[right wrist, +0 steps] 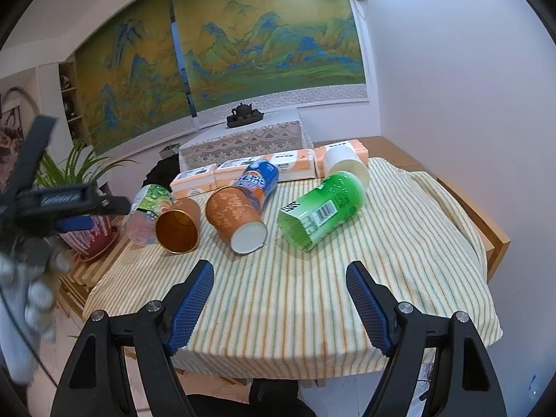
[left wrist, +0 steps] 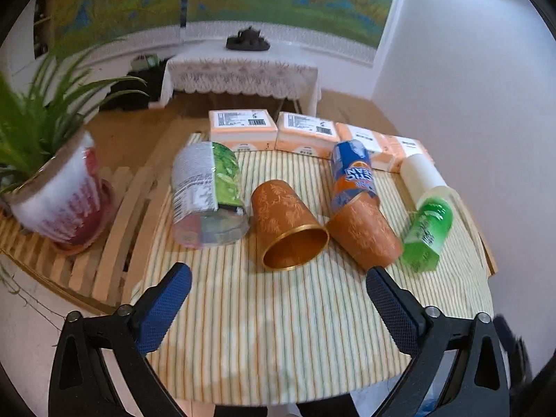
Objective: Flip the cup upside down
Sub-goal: 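Move the left tool down to the lying brown patterned cup, then close the left gripper around the brown cup's body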
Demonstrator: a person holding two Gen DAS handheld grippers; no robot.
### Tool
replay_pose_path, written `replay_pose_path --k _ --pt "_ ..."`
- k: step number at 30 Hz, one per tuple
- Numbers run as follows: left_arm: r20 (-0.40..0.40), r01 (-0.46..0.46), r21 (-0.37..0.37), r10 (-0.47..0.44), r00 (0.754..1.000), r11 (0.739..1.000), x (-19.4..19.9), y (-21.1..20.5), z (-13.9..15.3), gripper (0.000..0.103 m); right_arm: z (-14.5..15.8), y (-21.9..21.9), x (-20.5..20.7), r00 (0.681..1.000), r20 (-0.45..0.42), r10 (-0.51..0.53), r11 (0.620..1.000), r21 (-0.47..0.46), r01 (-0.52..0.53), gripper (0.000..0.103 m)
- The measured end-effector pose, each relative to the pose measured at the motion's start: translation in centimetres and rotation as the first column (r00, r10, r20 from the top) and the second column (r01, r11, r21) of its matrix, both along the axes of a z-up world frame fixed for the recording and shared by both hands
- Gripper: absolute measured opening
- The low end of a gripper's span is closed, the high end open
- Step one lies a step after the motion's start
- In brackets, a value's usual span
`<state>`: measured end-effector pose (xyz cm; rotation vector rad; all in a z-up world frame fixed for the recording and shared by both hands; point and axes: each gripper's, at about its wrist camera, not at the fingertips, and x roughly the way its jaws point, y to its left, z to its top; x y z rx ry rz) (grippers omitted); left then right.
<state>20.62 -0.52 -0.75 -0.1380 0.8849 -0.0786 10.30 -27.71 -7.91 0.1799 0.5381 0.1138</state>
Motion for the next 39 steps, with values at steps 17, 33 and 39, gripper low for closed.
replay_pose_path --k 17,33,39 --pt "-0.293 -0.075 0.012 0.075 0.953 0.997 12.7 -2.5 -4.2 0.079 -2.7 -5.6 1.5 0.996 -0.042 -0.083 0.991 0.098 0.087 0.075" --pt "-0.381 -0.082 0.073 0.104 0.919 0.994 15.3 -3.0 -7.4 0.065 -3.4 -7.1 1.8 0.995 -0.038 -0.097 0.986 0.13 0.101 0.075" --pt "-0.392 -0.064 0.065 0.085 0.916 0.996 14.9 -3.5 -7.6 0.064 -3.4 -7.3 1.7 0.995 -0.035 -0.097 0.985 0.137 0.101 0.075"
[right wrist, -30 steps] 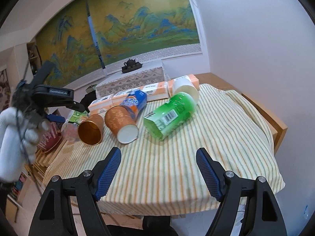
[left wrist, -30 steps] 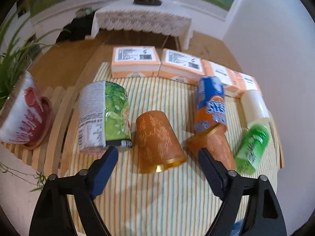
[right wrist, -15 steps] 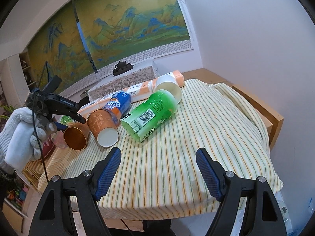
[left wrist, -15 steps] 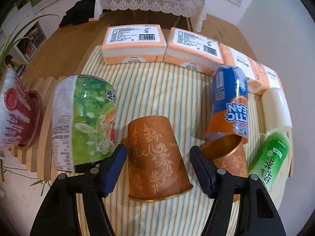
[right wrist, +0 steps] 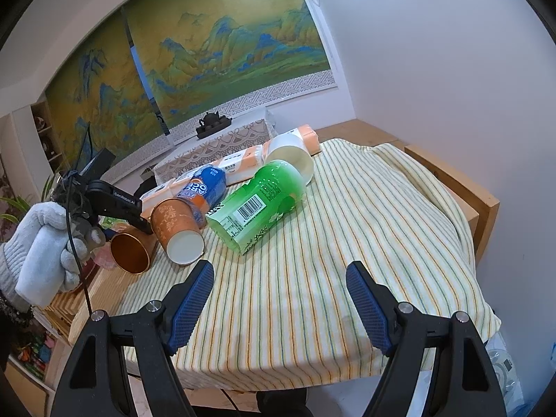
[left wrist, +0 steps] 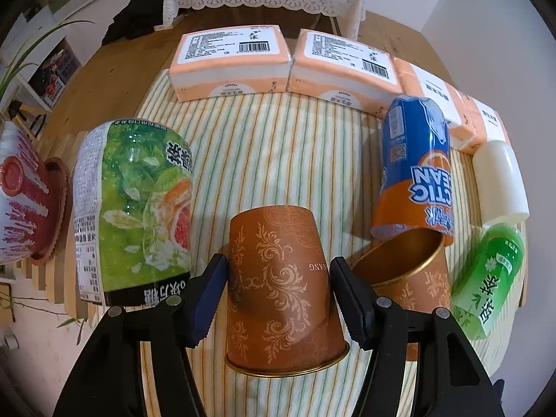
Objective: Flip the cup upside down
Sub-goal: 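Close the left gripper around the brown cup's body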
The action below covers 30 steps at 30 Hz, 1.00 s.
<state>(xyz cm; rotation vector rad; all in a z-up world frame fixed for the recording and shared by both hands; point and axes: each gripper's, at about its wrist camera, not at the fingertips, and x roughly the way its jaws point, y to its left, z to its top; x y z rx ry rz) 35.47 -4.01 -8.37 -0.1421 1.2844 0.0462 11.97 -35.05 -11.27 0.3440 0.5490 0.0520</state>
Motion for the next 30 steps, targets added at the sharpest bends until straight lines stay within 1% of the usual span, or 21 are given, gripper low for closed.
replay_pose_path --k 9,12,17,23,29,30 --pt "-0.013 0.017 -0.022 -0.017 1.0 1.0 -2.2 -0.5 -0.2 0.064 0.2 0.1 -0.5 1.0 0.008 0.0 1.0 0.003 0.0 0.075" --pt "-0.02 0.021 -0.04 -0.022 1.0 0.999 -3.7 -0.4 -0.1 0.064 0.4 0.3 -0.4 1.0 0.01 0.003 1.0 0.003 -0.003 0.075" --pt "-0.027 0.042 -0.043 -0.044 0.999 0.998 -6.7 -0.7 0.1 0.064 0.6 0.5 -0.9 1.0 0.017 0.008 1.0 0.003 -0.008 0.075" --pt "-0.038 0.063 -0.09 -0.067 0.997 0.994 -9.2 -1.4 0.0 0.064 0.6 1.2 -1.2 1.0 0.015 0.023 1.0 -0.005 -0.023 0.075" --pt "-0.004 0.111 -0.098 -0.112 0.994 0.989 -10.5 -2.1 0.2 0.065 0.7 2.2 -1.0 0.999 -0.008 0.054 0.998 -0.017 -0.054 0.075" --pt "-0.001 0.111 -0.111 -0.112 0.994 0.988 -10.8 -2.1 0.4 0.07 0.7 2.4 -0.8 0.998 -0.016 0.06 0.998 -0.017 -0.061 0.075"
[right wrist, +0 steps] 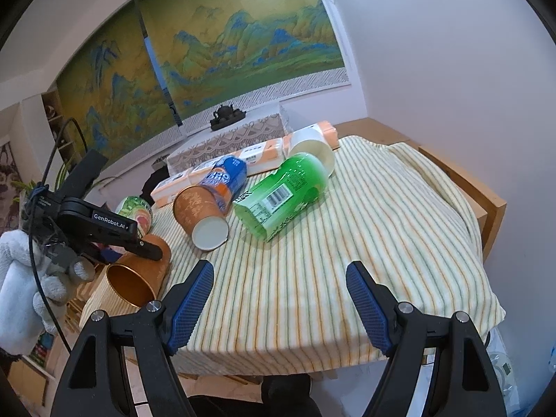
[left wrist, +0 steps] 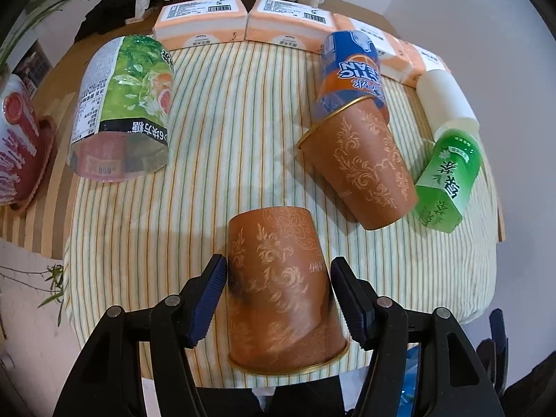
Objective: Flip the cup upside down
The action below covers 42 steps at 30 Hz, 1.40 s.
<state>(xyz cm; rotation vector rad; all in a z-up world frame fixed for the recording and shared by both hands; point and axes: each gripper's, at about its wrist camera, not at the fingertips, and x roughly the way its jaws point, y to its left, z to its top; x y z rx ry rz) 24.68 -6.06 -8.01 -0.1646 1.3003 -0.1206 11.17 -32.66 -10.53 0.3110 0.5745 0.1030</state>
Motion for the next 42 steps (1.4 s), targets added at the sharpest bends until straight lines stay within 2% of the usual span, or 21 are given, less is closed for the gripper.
replay_pose_path --k 1,3,7,10,15,18,21,27,34,42 --pt "0.006 -0.001 -0.01 0.001 1.0 1.0 -0.2 0.2 0.1 0.076 0.1 0.2 0.3 1.0 -0.011 0.013 1.0 0.004 -0.013 0.075" --pt "0.025 0.0 -0.028 0.0 1.0 1.0 -0.6 0.7 0.6 0.082 0.4 0.5 0.9 0.998 -0.035 0.051 0.998 0.022 -0.051 0.08" --pt "0.093 -0.002 -0.07 0.009 0.996 0.998 -2.5 3.0 2.4 0.082 1.2 1.4 2.6 0.988 -0.083 0.132 0.99 0.065 -0.127 0.081" --pt "0.153 -0.002 -0.081 0.014 0.988 0.997 -4.2 4.5 3.4 0.083 2.3 2.5 3.7 0.979 -0.104 0.173 0.984 0.06 -0.167 0.081" --pt "0.282 -0.034 -0.089 0.058 0.958 0.995 -8.9 7.0 4.4 0.086 3.7 5.2 5.4 0.961 -0.144 0.238 0.971 0.029 -0.236 0.081" --pt "0.355 -0.061 -0.063 0.079 0.931 0.996 -12.1 8.1 4.2 0.087 4.2 6.9 6.5 0.944 -0.175 0.28 0.96 0.024 -0.28 0.081" --pt "0.393 -0.077 -0.023 0.08 0.916 0.997 -14.5 8.7 3.6 0.087 4.2 8.5 7.8 0.928 -0.217 0.303 0.951 0.015 -0.307 0.081" --pt "0.459 -0.084 0.036 0.059 0.887 0.996 -17.9 8.6 3.1 0.087 4.0 11.1 10.8 0.87 -0.326 0.369 0.926 0.046 -0.375 0.081" --pt "0.511 -0.103 0.069 0.053 0.858 0.992 -19.7 8.8 3.4 0.087 3.7 13.3 13.8 0.808 -0.437 0.396 0.909 0.062 -0.412 0.081" --pt "0.509 -0.129 0.03 0.096 0.855 0.991 -20.9 11.0 3.1 0.087 2.7 16.1 16.8 0.719 -0.559 0.414 0.892 0.095 -0.441 0.075"
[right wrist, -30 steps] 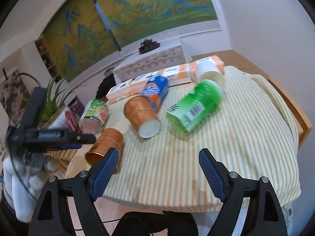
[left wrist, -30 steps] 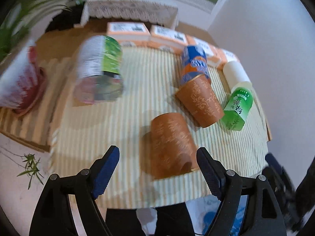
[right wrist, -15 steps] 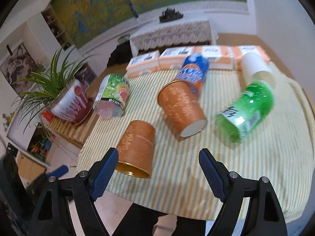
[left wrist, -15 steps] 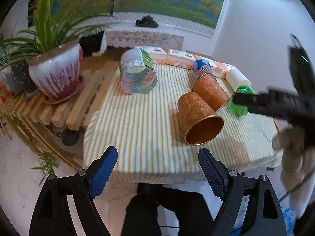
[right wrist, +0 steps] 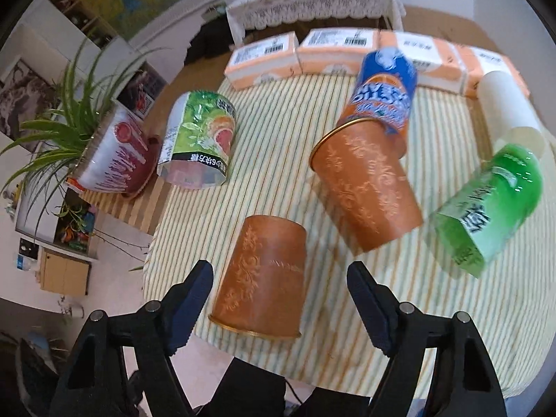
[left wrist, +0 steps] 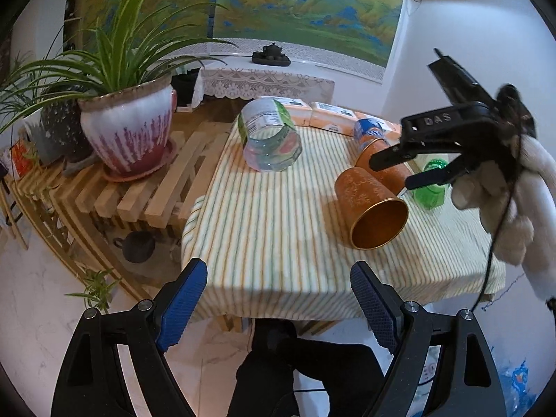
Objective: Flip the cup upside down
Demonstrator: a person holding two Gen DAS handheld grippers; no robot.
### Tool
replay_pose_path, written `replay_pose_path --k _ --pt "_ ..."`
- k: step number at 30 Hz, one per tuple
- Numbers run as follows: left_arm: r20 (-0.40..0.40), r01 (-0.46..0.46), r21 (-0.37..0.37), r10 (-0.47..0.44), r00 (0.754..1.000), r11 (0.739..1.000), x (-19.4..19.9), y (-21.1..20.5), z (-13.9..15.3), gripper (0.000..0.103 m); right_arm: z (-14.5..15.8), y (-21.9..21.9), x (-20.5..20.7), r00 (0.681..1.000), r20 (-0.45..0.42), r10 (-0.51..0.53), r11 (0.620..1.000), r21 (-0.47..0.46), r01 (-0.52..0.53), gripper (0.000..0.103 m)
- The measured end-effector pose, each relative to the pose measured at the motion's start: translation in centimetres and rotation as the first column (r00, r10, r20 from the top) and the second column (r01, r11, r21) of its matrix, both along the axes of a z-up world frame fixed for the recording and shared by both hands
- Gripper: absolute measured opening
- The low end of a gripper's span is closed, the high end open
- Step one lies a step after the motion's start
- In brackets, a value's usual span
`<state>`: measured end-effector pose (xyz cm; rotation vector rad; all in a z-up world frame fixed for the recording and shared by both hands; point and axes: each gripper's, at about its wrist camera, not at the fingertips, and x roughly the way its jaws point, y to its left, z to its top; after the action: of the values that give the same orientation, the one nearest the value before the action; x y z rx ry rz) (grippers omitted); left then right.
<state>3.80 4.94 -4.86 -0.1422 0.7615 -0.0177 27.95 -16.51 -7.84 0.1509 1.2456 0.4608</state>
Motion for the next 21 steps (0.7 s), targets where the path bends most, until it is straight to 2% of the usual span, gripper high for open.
replay_pose_path --k 3,7,10,15,21 --pt "0.002 -0.013 -0.009 0.013 1.0 1.0 -0.2 0.7 0.0 0.087 -0.7 1.1 0.9 0.999 -0.051 0.011 1.0 -0.003 -0.011 0.071" --pt "0.002 -0.028 -0.02 0.028 1.0 0.999 -0.4 1.5 -0.2 0.087 -1.5 2.9 1.8 0.995 -0.092 0.032 0.998 -0.052 -0.037 0.065" --pt "0.0 -0.027 -0.028 0.027 1.0 0.999 -0.5 1.7 -0.3 0.087 -2.0 3.8 2.2 0.994 -0.105 0.038 0.995 -0.089 -0.047 0.064" --pt "-0.002 -0.023 -0.036 0.023 1.0 0.999 -0.7 1.6 -0.3 0.087 -2.8 4.9 2.9 0.991 -0.128 0.048 0.989 -0.135 -0.065 0.055" --pt "-0.004 -0.027 -0.042 0.027 1.0 0.999 -0.7 1.7 -0.4 0.087 -3.0 4.8 2.9 0.99 -0.131 0.045 0.989 -0.136 -0.063 0.055"
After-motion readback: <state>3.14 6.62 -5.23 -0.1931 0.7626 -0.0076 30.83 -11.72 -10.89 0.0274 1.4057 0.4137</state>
